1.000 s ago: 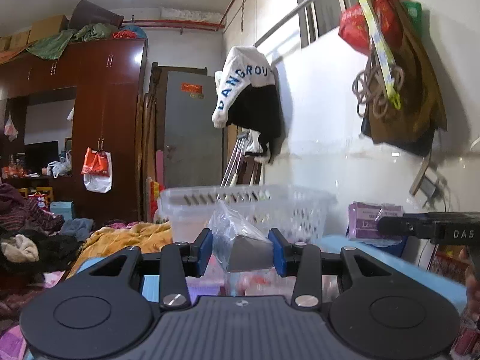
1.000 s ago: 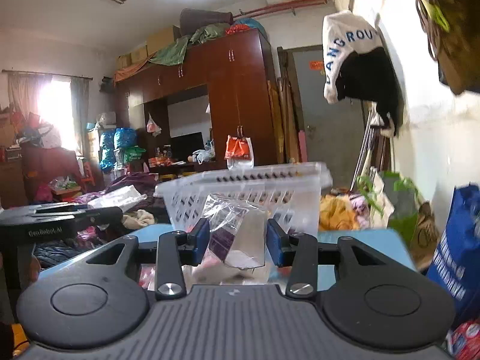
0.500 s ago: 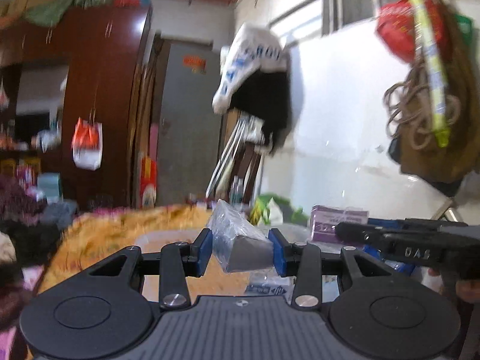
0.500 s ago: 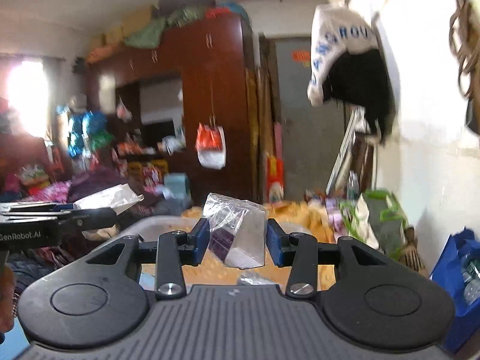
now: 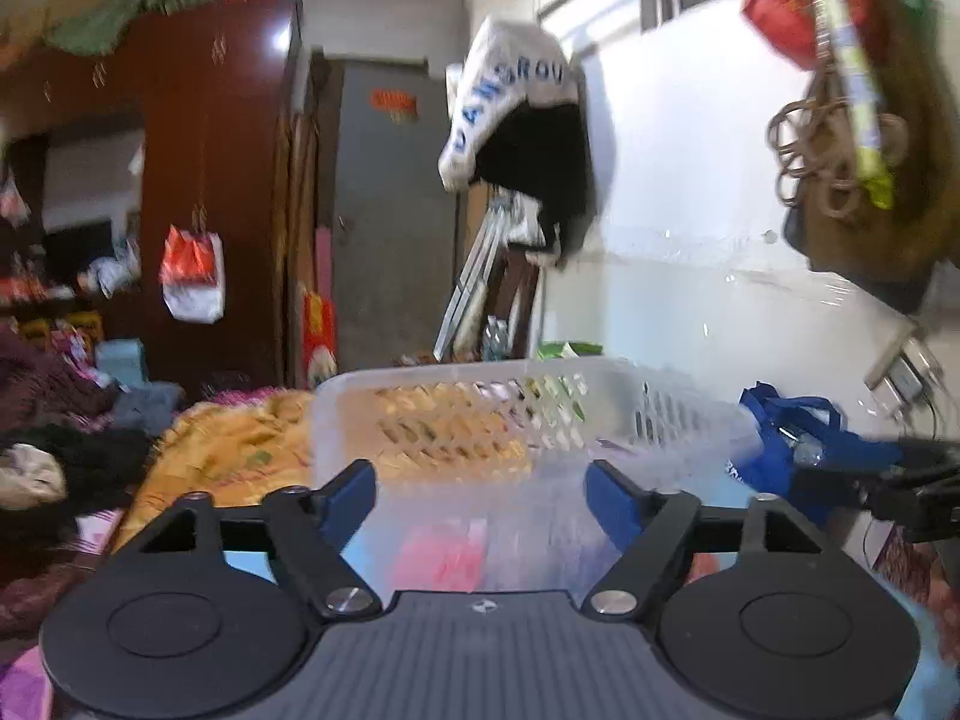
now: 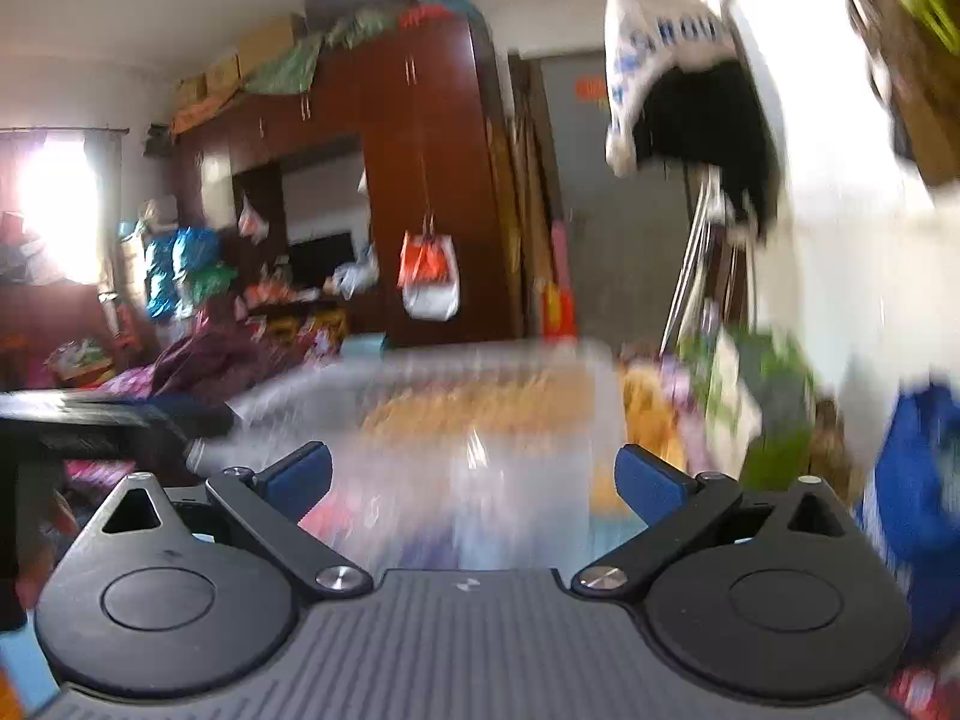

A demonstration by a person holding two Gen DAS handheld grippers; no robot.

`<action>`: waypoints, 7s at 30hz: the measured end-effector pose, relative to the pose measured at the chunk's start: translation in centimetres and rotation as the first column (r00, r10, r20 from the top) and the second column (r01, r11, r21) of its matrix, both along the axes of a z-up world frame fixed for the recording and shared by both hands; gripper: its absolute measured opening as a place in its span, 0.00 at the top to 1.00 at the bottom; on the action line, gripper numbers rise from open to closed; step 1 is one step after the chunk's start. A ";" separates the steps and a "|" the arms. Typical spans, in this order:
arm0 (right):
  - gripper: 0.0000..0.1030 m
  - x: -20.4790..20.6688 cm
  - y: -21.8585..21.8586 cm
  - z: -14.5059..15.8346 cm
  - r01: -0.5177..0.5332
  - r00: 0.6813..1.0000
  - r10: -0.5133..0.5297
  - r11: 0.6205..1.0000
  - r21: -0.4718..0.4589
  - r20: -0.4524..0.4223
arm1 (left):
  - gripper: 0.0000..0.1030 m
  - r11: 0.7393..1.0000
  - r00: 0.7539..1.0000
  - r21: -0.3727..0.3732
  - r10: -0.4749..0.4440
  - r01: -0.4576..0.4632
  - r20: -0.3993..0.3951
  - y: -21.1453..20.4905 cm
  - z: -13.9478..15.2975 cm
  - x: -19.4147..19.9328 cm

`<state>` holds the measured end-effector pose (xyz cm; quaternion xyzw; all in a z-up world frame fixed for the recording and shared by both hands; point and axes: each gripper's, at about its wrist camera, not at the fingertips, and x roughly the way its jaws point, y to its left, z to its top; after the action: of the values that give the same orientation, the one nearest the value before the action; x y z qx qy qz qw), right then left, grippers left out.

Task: Organize objects
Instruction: 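Carry both clear bags over the white basket and open both tools, then grasp the plastic-wrapped white roll with right tool while left tool grasps a clear bag with blue box, then lift both held items over the white basket and open both tools, then grasp the clear-wrapped white-blue box with left tool while right tool grasps the red-white printed box, then carry both boxes over the white basket and open both tools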

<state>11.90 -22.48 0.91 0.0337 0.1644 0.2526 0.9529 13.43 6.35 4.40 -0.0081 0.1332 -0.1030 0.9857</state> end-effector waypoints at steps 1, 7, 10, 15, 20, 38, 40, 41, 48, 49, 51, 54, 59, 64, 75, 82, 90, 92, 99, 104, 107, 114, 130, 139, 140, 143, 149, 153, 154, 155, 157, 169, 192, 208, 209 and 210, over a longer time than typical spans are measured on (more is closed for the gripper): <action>0.00 -1.1 -0.5 -1.1 -0.009 1.000 0.010 1.000 0.003 -0.017 | 0.16 1.000 1.000 0.009 0.013 -0.014 0.012 0.3 -0.9 -2.0; 0.00 -3.2 0.2 -3.9 -0.049 0.996 0.045 0.997 -0.052 -0.079 | 0.16 0.999 0.999 -0.025 0.035 -0.035 -0.026 1.2 -5.2 -8.8; 0.00 -3.3 1.4 -4.0 -0.011 0.999 0.007 0.993 -0.117 -0.041 | 0.16 0.998 0.999 0.041 0.044 -0.043 -0.029 0.4 -6.1 -10.0; 0.05 -3.2 0.7 -4.6 -0.024 0.998 0.019 0.997 -0.076 -0.064 | 0.16 0.999 0.998 0.009 0.048 -0.047 -0.051 0.7 -7.4 -11.0; 0.08 -3.2 1.2 -4.9 -0.024 0.998 0.019 0.996 -0.088 -0.058 | 0.16 0.999 0.999 -0.007 0.044 -0.044 -0.022 0.8 -8.9 -12.5; 0.24 -3.0 2.1 -4.9 -0.021 0.998 0.012 0.989 -0.148 -0.062 | 0.16 0.994 0.996 0.064 0.089 -0.089 0.003 -0.2 -9.5 -12.6; 0.24 -3.1 2.1 -4.9 -0.020 0.998 0.011 0.988 -0.151 -0.061 | 0.16 0.994 0.995 0.058 0.096 -0.095 -0.013 -0.2 -9.8 -12.2; 0.24 -3.1 2.1 -4.9 -0.022 0.998 0.013 0.988 -0.154 -0.061 | 0.17 0.994 0.995 0.054 0.097 -0.096 -0.022 -0.2 -10.0 -11.9; 0.28 -3.3 2.5 -4.9 -0.008 0.999 0.000 0.982 -0.187 -0.045 | 0.51 0.993 0.993 0.053 0.110 -0.108 -0.031 -0.2 -11.0 -11.2; 0.28 -3.4 2.4 -4.9 -0.002 0.999 -0.004 0.982 -0.188 -0.034 | 0.52 0.993 0.994 0.055 0.109 -0.108 -0.022 -0.2 -11.0 -11.3; 0.28 -3.6 2.3 -4.8 0.005 1.000 -0.008 0.983 -0.182 -0.016 | 0.57 0.993 0.994 0.054 0.108 -0.108 0.001 -0.3 -10.9 -11.6; 0.28 -4.1 2.1 -4.8 0.006 1.000 -0.003 0.986 -0.164 0.018 | 0.61 0.993 0.994 0.057 0.107 -0.108 0.025 -0.3 -10.8 -11.9; 0.28 -4.5 1.7 -4.6 0.020 0.998 -0.013 0.992 -0.126 0.057 | 0.61 0.993 0.993 0.055 0.105 -0.108 0.047 -0.2 -10.6 -12.2; 0.28 -4.4 1.6 -4.5 0.017 0.998 -0.011 0.994 -0.107 0.056 | 0.62 0.993 0.993 0.055 0.099 -0.102 0.061 -0.3 -10.4 -12.3; 0.28 -5.3 0.8 -4.3 0.043 0.994 -0.038 0.998 -0.047 0.100 | 0.62 0.994 0.988 0.060 0.083 -0.091 0.132 -0.4 -9.6 -13.3; 0.28 -6.0 -0.9 -2.7 0.060 0.990 -0.061 0.998 0.006 0.125 | 0.62 0.994 0.982 0.034 0.101 -0.107 0.159 0.1 -8.2 -12.9; 0.28 -5.1 -0.8 0.4 0.070 0.982 -0.067 0.997 -0.011 0.175 | 0.62 0.995 0.972 -0.007 0.103 -0.104 0.210 0.6 -4.7 -11.3; 0.28 -4.8 -0.5 1.2 0.067 0.981 -0.063 0.998 -0.016 0.185 | 0.62 0.995 0.972 -0.023 0.096 -0.094 0.213 0.8 -3.8 -10.6; 0.28 -2.1 2.7 4.6 0.059 0.971 -0.037 0.995 -0.084 0.237 | 0.62 0.999 0.975 -0.021 0.043 -0.039 0.217 0.4 0.7 -6.2; 0.29 2.4 4.9 6.6 0.087 0.961 -0.063 0.993 -0.079 0.268 | 0.62 0.999 0.989 -0.026 -0.028 0.032 0.147 -0.9 4.0 0.3; 0.29 5.8 6.5 6.2 0.106 0.969 -0.070 0.984 -0.142 0.237 | 0.62 0.998 0.998 -0.038 -0.041 0.043 0.042 -1.4 4.8 5.1; 0.26 8.0 7.2 4.9 0.059 0.977 -0.027 0.988 -0.146 0.213 | 0.53 0.998 0.999 -0.054 -0.021 0.020 -0.033 -1.6 3.7 10.0; 0.00 -0.1 0.8 -2.1 -0.048 0.994 0.040 0.995 -0.085 -0.098 | 0.20 0.995 0.999 -0.099 0.003 -0.009 -0.054 2.4 -2.6 -1.4; 0.10 -1.7 1.7 -3.4 -0.134 0.988 0.126 0.988 -0.077 -0.092 | 0.20 0.997 0.994 -0.064 0.034 -0.041 -0.106 3.3 -5.9 -3.5; 0.10 -1.6 1.6 -3.2 -0.139 0.987 0.134 0.989 -0.054 -0.087 | 0.20 0.997 0.993 -0.066 0.040 -0.047 -0.108 3.4 -6.1 -3.4; 0.11 -2.0 2.7 -2.7 -0.133 0.990 0.129 0.988 -0.072 -0.056 | 0.20 0.996 0.990 -0.076 0.039 -0.049 -0.134 3.5 -6.8 -2.9; 0.31 -1.7 5.6 -2.9 -0.163 0.986 0.157 0.973 -0.162 -0.049 | 0.22 0.999 0.986 -0.024 0.038 -0.043 -0.163 3.1 -8.0 -3.4; 0.46 -1.7 6.5 -3.4 -0.183 0.983 0.177 0.963 -0.198 -0.049 | 0.22 0.999 0.985 0.007 0.036 -0.035 -0.166 2.6 -8.3 -3.7; 0.46 -1.9 6.3 -3.4 -0.181 0.983 0.176 0.964 -0.195 -0.042 | 0.22 0.999 0.986 0.009 0.037 -0.036 -0.165 2.5 -8.4 -3.8; 0.46 -2.1 6.2 -3.4 -0.177 0.984 0.174 0.965 -0.192 -0.035 | 0.23 0.999 0.986 0.010 0.038 -0.036 -0.160 2.5 -8.4 -3.8; 0.46 -2.5 5.6 -3.3 -0.170 0.985 0.171 0.969 -0.177 -0.008 | 0.31 0.999 0.987 0.015 0.037 -0.036 -0.159 2.3 -8.4 -4.0; 0.46 -3.7 1.7 -2.4 -0.070 0.992 0.072 0.997 -0.021 0.102 | 0.52 0.989 0.989 0.129 0.084 -0.068 -0.124 0.5 -8.9 -4.5; 0.46 -4.4 2.2 -2.5 -0.006 0.983 0.010 1.000 -0.025 0.182 | 0.55 0.992 0.993 0.086 0.080 -0.088 0.087 -0.1 -6.3 -7.8; 0.46 -5.0 1.2 -0.7 -0.011 0.978 0.004 0.999 0.031 0.209 | 0.54 1.000 0.995 -0.017 0.010 -0.008 0.104 0.3 -3.4 -6.4; 0.46 -4.9 1.3 0.0 -0.010 0.976 0.004 1.000 0.026 0.216 | 0.54 1.000 0.994 -0.024 0.003 0.000 0.108 0.3 -2.7 -5.9; 0.46 -4.7 1.5 1.0 -0.011 0.974 0.006 1.000 0.017 0.228 | 0.54 1.000 0.994 -0.030 -0.004 0.007 0.112 0.3 -1.9 -5.3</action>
<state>7.20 -20.95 1.92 0.0123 0.0519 0.2603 0.9641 8.12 6.66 2.49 -0.0171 0.0764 -0.1080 0.9911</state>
